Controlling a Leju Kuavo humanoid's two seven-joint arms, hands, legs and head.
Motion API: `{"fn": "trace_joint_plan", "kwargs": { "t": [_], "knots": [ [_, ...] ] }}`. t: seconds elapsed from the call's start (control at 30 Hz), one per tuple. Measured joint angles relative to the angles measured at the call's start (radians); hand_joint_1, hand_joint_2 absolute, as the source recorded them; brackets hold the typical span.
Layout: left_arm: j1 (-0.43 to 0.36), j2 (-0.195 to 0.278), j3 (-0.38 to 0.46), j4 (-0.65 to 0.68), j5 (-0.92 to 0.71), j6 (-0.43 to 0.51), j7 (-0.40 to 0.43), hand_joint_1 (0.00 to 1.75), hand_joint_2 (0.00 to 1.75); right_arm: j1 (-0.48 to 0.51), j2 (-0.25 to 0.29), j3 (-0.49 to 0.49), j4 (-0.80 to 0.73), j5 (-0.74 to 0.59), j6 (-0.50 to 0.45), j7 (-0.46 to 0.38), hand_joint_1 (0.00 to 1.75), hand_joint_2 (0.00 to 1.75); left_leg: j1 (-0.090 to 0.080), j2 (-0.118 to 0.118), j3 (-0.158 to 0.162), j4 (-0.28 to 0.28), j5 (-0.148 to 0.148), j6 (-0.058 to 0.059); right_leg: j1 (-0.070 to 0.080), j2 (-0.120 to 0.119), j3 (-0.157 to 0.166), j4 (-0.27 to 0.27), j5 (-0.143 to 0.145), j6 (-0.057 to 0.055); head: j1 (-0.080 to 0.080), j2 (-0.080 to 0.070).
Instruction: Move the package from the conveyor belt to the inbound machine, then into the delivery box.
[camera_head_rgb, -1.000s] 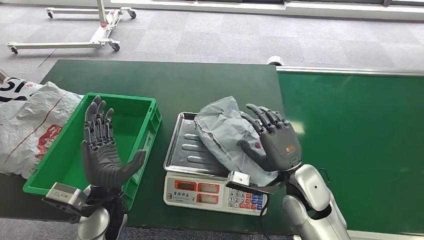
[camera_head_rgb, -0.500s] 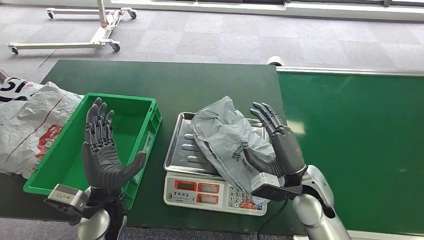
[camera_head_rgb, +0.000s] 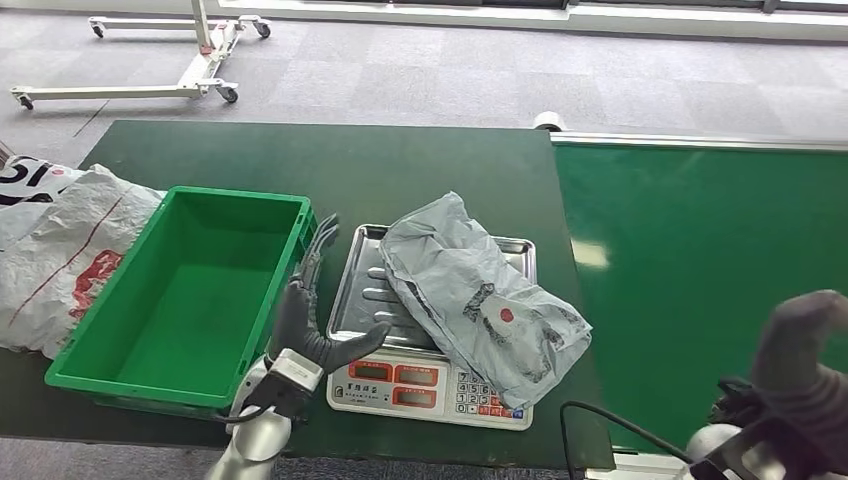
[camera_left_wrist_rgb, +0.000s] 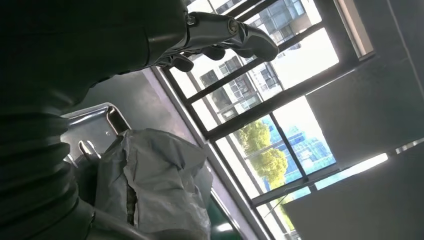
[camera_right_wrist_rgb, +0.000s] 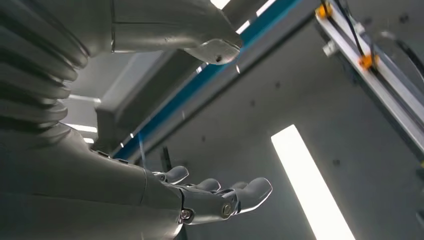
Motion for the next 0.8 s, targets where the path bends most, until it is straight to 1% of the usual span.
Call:
{"fn": "trace_joint_plan", "kwargs": {
  "t": [0.13,0.33,0.47,0.57,0.7,0.8],
  "knots": [
    [-0.054,-0.017,-0.048,0.096,-0.102,-0.027,0.04,0.0,1.75,-0.022,0.041,0.001,-0.043,0.038,0.002,0.0,0.0,1.75,0.0,0.0,0.0,0.0,0.0,0.001,0.0,0.0,0.001,0.0,0.001,0.001,0.0,0.0],
    [-0.175,-0.062,-0.142,0.299,-0.258,-0.038,0.096,0.0,1.75,-0.064,0.09,0.046,-0.025,0.087,0.004,0.016,0.0,1.75,0.0,0.0,0.0,0.0,0.001,0.001,0.0,0.0,0.001,0.0,0.002,0.001,0.0,0.0],
    [-0.232,-0.088,-0.174,0.418,-0.31,-0.037,0.1,0.0,1.75,-0.091,0.107,0.072,0.021,0.086,0.006,0.015,0.0,1.75,0.0,0.0,0.0,0.0,0.002,0.001,0.0,0.0,0.001,0.0,0.003,0.001,0.0,0.0],
    [-0.273,-0.109,-0.197,0.522,-0.336,-0.018,0.095,0.0,1.75,-0.105,0.115,0.09,0.069,0.073,0.007,0.006,0.0,1.75,0.0,-0.001,0.0,0.0,0.002,0.001,0.0,0.0,0.001,0.0,0.003,0.001,0.0,0.0],
    [-0.312,-0.129,-0.216,0.642,-0.338,0.008,0.092,0.0,1.75,-0.108,0.116,0.108,0.123,0.07,0.007,0.002,0.0,1.75,0.0,0.0,0.0,0.0,0.002,0.001,0.0,0.0,0.001,0.0,0.003,0.001,0.0,0.0],
    [-0.338,-0.14,-0.239,0.712,-0.324,0.04,0.108,0.0,1.75,-0.108,0.123,0.12,0.161,0.078,0.006,0.002,0.0,1.75,0.0,-0.001,0.0,0.0,0.002,0.001,0.0,0.0,0.001,0.0,0.003,0.001,0.0,0.0]
  ]
}}
